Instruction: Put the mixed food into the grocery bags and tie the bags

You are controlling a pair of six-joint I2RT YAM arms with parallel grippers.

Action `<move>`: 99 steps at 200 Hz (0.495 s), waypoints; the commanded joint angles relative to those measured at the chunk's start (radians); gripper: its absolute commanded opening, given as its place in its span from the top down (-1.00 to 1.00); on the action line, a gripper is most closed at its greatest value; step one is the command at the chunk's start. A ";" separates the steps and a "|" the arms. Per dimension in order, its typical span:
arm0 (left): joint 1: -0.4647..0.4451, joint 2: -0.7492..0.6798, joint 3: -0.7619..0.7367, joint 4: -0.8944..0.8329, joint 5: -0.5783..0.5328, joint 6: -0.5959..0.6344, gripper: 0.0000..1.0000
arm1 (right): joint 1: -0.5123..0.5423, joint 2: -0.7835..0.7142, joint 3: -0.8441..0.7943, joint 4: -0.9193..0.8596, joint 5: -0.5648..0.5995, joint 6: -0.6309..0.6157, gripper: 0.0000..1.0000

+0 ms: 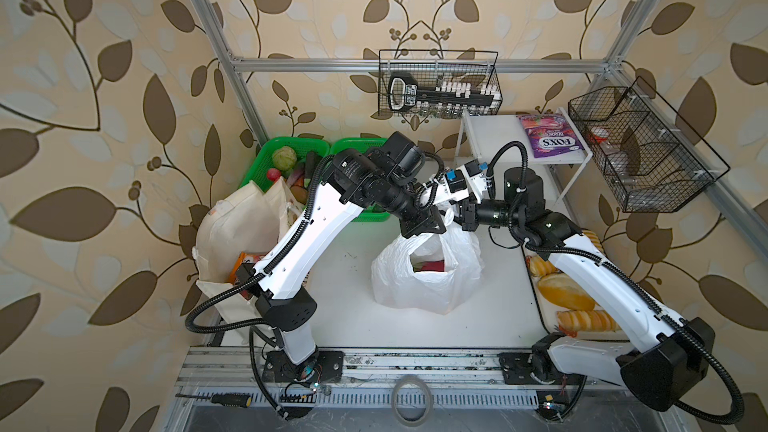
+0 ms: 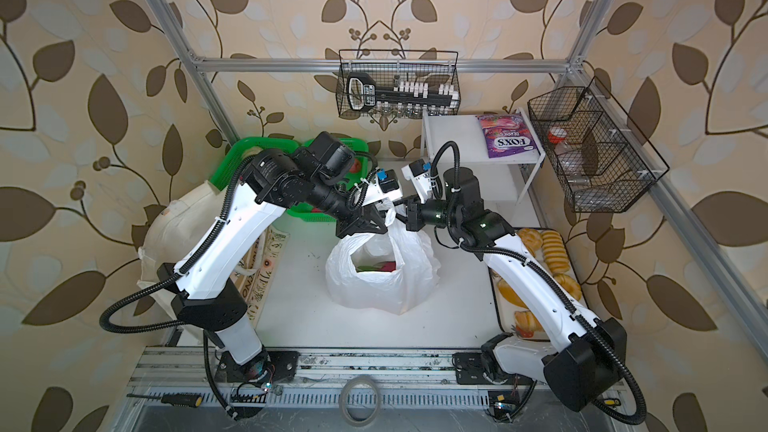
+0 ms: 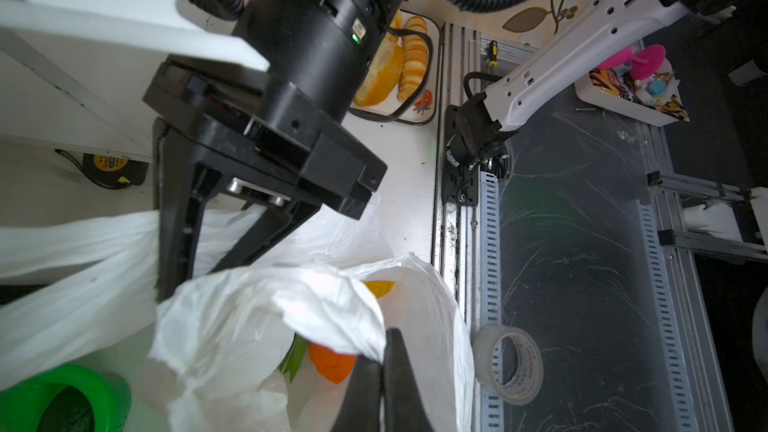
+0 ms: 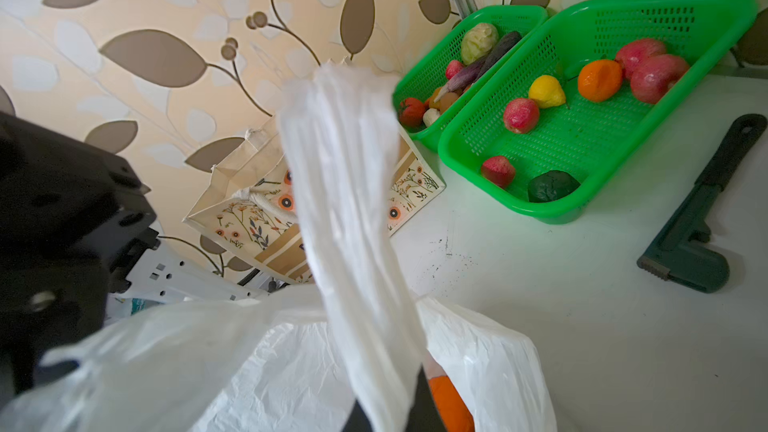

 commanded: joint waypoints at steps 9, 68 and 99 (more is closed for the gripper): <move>-0.022 -0.039 0.026 -0.018 0.067 0.111 1.00 | 0.011 0.002 0.013 0.074 -0.079 -0.056 0.89; -0.033 -0.037 0.012 0.017 0.109 0.194 1.00 | 0.030 -0.007 -0.038 0.159 -0.154 -0.143 0.75; -0.033 -0.038 0.001 0.053 0.101 0.200 1.00 | 0.026 -0.024 -0.071 0.154 -0.206 -0.180 0.62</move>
